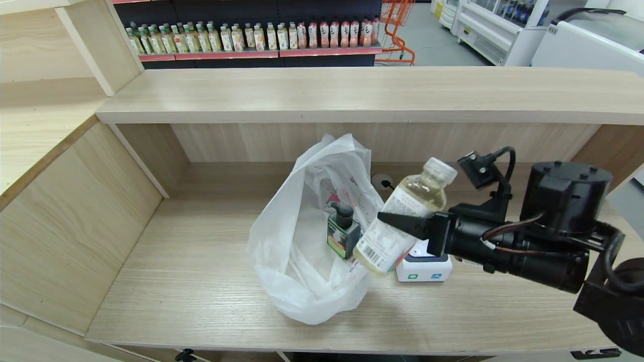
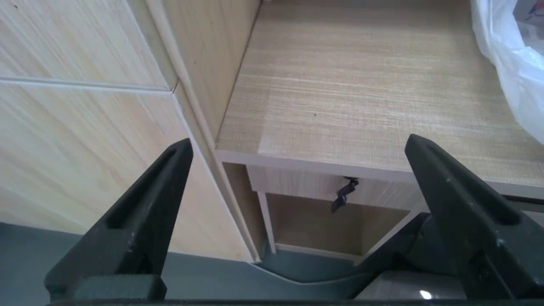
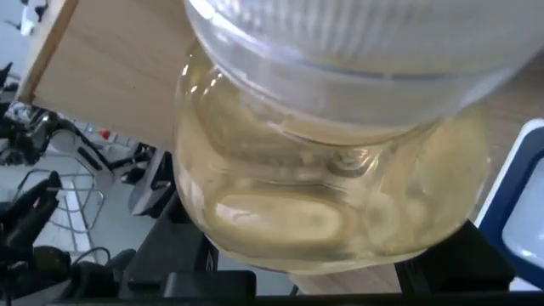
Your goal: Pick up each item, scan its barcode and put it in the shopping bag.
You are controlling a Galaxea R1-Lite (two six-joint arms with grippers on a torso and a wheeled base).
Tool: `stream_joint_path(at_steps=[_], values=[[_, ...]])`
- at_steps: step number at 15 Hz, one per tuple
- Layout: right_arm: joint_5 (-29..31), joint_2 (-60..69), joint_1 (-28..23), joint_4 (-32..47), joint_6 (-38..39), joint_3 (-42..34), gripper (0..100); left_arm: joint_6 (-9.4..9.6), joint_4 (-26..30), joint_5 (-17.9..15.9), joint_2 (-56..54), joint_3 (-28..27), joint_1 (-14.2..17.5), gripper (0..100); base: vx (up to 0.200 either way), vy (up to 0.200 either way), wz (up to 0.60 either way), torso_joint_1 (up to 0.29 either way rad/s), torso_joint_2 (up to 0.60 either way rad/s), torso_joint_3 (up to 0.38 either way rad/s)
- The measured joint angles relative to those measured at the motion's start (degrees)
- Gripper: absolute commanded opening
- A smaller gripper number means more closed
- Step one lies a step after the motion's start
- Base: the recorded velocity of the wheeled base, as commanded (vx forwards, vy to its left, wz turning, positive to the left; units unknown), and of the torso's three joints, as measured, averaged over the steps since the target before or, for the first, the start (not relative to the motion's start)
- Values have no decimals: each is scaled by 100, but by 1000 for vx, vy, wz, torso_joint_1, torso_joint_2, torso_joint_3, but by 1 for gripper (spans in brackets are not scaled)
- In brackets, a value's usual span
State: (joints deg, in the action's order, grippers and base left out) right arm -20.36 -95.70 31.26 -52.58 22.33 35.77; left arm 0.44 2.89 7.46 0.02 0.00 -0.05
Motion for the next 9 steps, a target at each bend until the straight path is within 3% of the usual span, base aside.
stream_joint_path(at_steps=[6, 9], values=[[-20, -931, 283, -2011, -674, -664, 0, 0, 0, 0, 0, 0, -2, 100, 0, 0, 0, 0, 0, 0], [-20, -1412, 291, -2539, -1142, -788, 0, 0, 0, -2, 0, 0, -2, 100, 0, 0, 0, 0, 0, 0]])
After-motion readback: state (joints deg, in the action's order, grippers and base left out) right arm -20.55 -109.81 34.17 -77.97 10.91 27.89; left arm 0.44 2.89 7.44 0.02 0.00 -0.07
